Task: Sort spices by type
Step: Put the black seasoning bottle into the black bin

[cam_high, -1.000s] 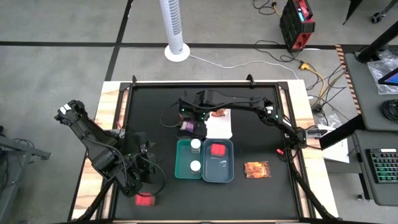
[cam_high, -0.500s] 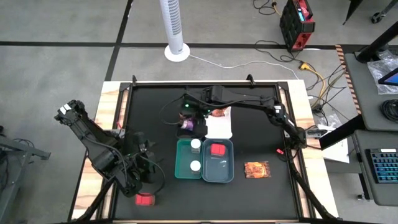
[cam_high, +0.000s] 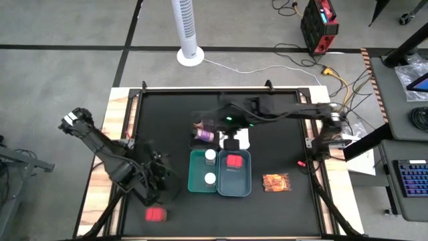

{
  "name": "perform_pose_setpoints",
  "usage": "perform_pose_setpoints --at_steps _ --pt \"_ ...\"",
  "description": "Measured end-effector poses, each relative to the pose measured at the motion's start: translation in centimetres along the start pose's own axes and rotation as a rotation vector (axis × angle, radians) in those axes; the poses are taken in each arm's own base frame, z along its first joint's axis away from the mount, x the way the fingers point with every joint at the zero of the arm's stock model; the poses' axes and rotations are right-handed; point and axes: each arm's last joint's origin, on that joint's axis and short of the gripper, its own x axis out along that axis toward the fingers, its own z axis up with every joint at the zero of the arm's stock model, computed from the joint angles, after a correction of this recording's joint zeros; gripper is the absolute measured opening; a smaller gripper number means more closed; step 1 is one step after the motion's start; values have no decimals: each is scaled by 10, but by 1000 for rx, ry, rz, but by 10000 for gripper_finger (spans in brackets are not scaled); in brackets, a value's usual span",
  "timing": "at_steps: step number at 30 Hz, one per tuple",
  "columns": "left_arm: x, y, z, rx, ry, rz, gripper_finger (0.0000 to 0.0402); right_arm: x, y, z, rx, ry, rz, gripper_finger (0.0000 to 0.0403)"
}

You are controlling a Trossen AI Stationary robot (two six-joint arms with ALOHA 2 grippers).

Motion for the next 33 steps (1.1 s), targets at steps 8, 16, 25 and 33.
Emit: perform_pose_setpoints --at_steps 8,16,25,33 --pt "43 16 -2 -54 114 99 3 -18 11 -58 67 -187 -72 12" --pt "83 36 11 -22 172 -7 0 -28 13 -103 138 -333 -119 12" --pt "114 80 -1 -134 50 -314 0 -13 17 -124 231 -357 -104 12" --pt "141 101 -36 -194 71 -213 0 19 20 -136 360 -269 -190 12"
